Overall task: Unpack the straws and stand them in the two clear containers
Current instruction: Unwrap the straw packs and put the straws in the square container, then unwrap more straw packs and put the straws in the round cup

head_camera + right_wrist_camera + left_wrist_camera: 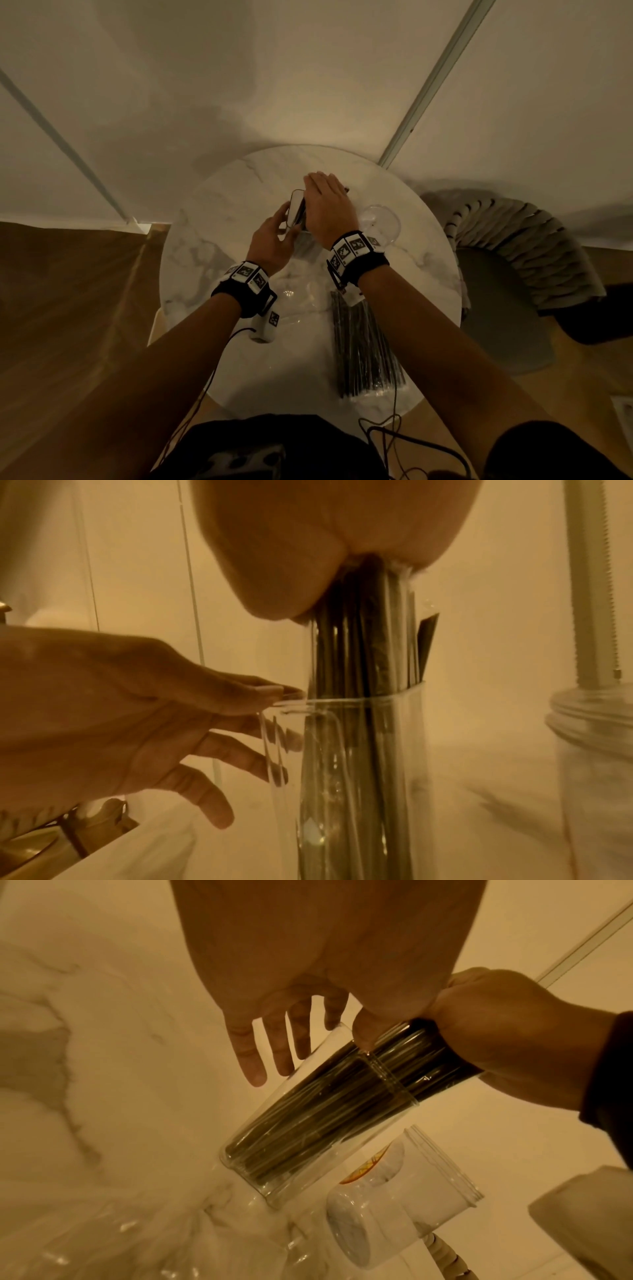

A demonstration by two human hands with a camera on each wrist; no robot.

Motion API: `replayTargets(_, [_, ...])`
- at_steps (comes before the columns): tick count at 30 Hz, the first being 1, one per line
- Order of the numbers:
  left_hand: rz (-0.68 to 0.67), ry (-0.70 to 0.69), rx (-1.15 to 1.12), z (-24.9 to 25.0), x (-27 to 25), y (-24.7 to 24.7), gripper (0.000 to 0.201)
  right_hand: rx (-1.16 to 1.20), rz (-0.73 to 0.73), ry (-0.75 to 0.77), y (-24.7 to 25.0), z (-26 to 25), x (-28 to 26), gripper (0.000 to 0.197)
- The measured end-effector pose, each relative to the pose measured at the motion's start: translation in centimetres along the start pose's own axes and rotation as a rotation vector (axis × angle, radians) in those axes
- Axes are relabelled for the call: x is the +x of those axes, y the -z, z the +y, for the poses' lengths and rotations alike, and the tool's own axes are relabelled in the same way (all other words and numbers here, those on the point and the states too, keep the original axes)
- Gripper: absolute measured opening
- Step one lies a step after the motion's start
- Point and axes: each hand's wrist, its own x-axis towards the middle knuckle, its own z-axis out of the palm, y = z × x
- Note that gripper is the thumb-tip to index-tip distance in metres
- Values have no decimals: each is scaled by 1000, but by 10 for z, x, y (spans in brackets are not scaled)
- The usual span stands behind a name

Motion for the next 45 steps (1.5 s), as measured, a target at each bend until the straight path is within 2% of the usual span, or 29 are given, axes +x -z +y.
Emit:
replayTargets(3, [-14, 17, 4, 0, -1, 1, 60, 82, 79, -24, 0, -1, 1, 45])
replayTargets(8, [-102, 54, 17, 2, -2, 8, 62, 440, 47, -119, 20, 0, 4, 51])
replayTargets(10, [-123, 65, 20, -1, -6, 12, 68, 493, 135, -136, 34, -2, -1, 50])
replayTargets(12, [-115, 108, -24, -3, -13, 15, 67, 541, 304, -164, 48, -2, -14, 41])
replayTargets(15, [-59, 150, 37, -17, -28, 16, 43, 598, 538, -233, 57, 0, -42, 24])
replayTargets(18, [-89, 108, 223, -41, -47, 11, 21, 610, 610, -314, 46, 6, -84, 15])
replayTargets(21, [-205, 62, 335, -56, -72, 0, 14, 614, 498, -429, 19, 10, -138, 20])
replayTargets(23, [-285, 27, 399, -62, -86, -10, 18, 610, 351, -541, -5, 14, -173, 26])
replayTargets(26, [-399, 9, 525, -65, -100, -23, 28, 548, 160, -655, -41, 22, -220, 26])
replayTargets(28, [-441, 0, 569, -65, -107, -31, 28, 494, 59, -675, -57, 28, -245, 30])
replayTargets(31, [-457, 0, 577, -63, -113, -42, 27, 451, -170, -677, -69, 34, -269, 52])
replayTargets(34, [-443, -12, 583, -60, -114, -54, 31, 394, -375, -597, -78, 46, -285, 71])
replayTargets(39, [-387, -2, 564, -38, -115, -83, 25, 450, -366, -577, -77, 71, -295, 72])
replayTargets(43, [-340, 35, 463, -9, -119, -118, 31, 606, -351, -578, -77, 100, -299, 68])
replayTargets(45, [-314, 65, 397, 4, -121, -139, 23, 645, -381, -546, -76, 113, -301, 66])
